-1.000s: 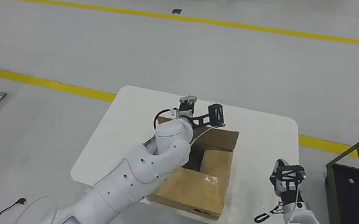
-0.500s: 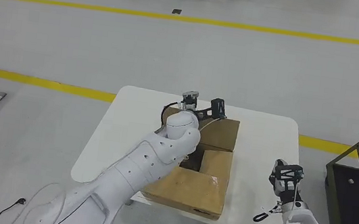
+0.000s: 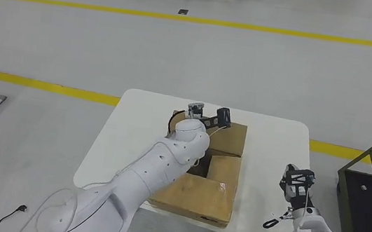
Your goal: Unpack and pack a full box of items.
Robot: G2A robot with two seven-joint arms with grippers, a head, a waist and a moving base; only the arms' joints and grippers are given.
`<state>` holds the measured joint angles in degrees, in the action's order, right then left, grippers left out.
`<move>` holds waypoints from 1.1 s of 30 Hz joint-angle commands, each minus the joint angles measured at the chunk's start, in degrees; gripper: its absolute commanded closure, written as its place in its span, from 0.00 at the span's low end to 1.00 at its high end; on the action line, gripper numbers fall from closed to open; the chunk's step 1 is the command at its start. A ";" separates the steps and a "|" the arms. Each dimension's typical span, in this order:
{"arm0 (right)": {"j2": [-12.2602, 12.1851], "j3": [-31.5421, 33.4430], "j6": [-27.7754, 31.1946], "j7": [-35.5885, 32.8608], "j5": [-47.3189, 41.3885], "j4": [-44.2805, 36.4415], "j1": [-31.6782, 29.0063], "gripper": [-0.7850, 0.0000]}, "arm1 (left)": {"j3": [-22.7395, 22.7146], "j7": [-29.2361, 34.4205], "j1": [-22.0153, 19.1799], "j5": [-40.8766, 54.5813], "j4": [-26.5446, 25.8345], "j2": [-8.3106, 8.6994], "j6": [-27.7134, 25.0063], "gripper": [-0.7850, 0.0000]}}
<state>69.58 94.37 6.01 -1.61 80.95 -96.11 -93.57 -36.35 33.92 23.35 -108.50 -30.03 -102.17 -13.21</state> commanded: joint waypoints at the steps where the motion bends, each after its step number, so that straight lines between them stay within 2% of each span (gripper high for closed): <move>1: -0.01 0.01 0.15 -0.06 0.02 0.11 0.08 1.00 | 0.04 -0.28 -0.25 0.25 1.06 -0.37 0.02 0.00; 10: 0.07 -0.59 0.56 0.08 -0.14 -0.50 0.18 1.00 | -0.58 -1.36 -1.36 1.07 3.05 -1.44 0.50 0.00; 15: 0.09 -0.29 0.75 0.31 -0.87 -1.77 -0.32 1.00 | -2.27 -1.36 -0.93 1.70 0.17 -0.74 0.33 0.00; 18: 0.10 -0.22 0.89 0.41 -1.09 -2.54 -0.54 1.00 | -4.07 -0.18 0.45 2.15 -3.73 0.31 0.09 0.00; 21: 0.11 -0.27 1.15 0.65 -1.18 -3.21 -0.75 1.00 | -6.43 2.21 3.08 1.60 -10.06 1.96 -0.48 0.00; 24: 0.12 -0.47 1.34 0.70 -1.02 -3.60 -0.82 1.00 | -10.06 5.89 7.43 0.47 -19.73 4.19 -1.62 0.00; 29: 0.15 -1.27 1.63 0.48 -0.18 -3.66 -0.54 1.00 | -17.64 12.69 18.67 -3.73 -40.41 8.34 -7.58 0.00; 33: 0.18 -2.12 1.84 0.33 0.69 -3.72 -0.09 1.00 | -23.06 16.01 28.04 -6.17 -55.00 10.66 -12.66 0.00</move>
<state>69.76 92.42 7.78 -1.25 81.43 -99.77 -93.77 -58.30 49.46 48.88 -114.31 -80.90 -91.91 -24.82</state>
